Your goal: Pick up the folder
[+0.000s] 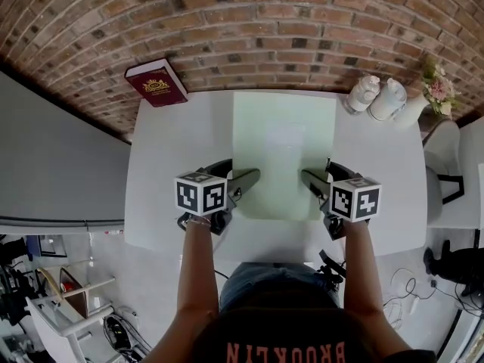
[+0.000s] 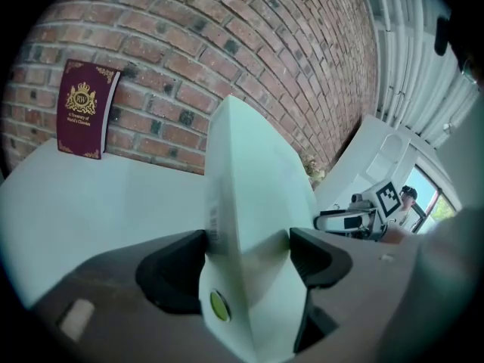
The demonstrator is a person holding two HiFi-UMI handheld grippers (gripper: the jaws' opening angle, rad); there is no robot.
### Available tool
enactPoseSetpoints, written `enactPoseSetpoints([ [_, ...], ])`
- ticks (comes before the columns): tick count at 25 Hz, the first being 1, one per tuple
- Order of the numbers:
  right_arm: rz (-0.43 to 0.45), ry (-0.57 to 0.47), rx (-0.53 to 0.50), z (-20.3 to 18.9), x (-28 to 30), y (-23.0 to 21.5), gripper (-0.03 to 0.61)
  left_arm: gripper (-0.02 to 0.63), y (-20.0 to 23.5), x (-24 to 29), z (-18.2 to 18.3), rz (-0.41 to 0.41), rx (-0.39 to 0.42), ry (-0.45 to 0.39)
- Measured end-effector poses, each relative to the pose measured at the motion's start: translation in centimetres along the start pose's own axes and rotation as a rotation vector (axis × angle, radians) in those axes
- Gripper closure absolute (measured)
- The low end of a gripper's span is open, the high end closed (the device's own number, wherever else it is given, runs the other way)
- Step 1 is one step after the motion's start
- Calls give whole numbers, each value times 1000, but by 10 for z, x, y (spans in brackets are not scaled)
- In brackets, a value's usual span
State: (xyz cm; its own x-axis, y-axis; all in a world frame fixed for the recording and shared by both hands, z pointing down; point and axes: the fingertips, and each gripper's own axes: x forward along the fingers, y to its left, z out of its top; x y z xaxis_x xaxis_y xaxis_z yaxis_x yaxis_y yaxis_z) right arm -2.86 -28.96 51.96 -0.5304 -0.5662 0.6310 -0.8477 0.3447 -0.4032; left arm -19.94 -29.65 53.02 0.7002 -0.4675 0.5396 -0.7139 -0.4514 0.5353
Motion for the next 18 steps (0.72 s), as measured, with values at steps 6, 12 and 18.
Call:
enactPoseSetpoints([
  [6,0,-65,-51,24,-14,10,236,250,-11,-12,23,-6,51,-72],
  [12,-5,-124,-98,46,-24,19,236,250,-18,-24,45,0,111,-132],
  [18,4,-176,-143,64,-32,28,236,250,-26,-35,62,10,162,-188],
])
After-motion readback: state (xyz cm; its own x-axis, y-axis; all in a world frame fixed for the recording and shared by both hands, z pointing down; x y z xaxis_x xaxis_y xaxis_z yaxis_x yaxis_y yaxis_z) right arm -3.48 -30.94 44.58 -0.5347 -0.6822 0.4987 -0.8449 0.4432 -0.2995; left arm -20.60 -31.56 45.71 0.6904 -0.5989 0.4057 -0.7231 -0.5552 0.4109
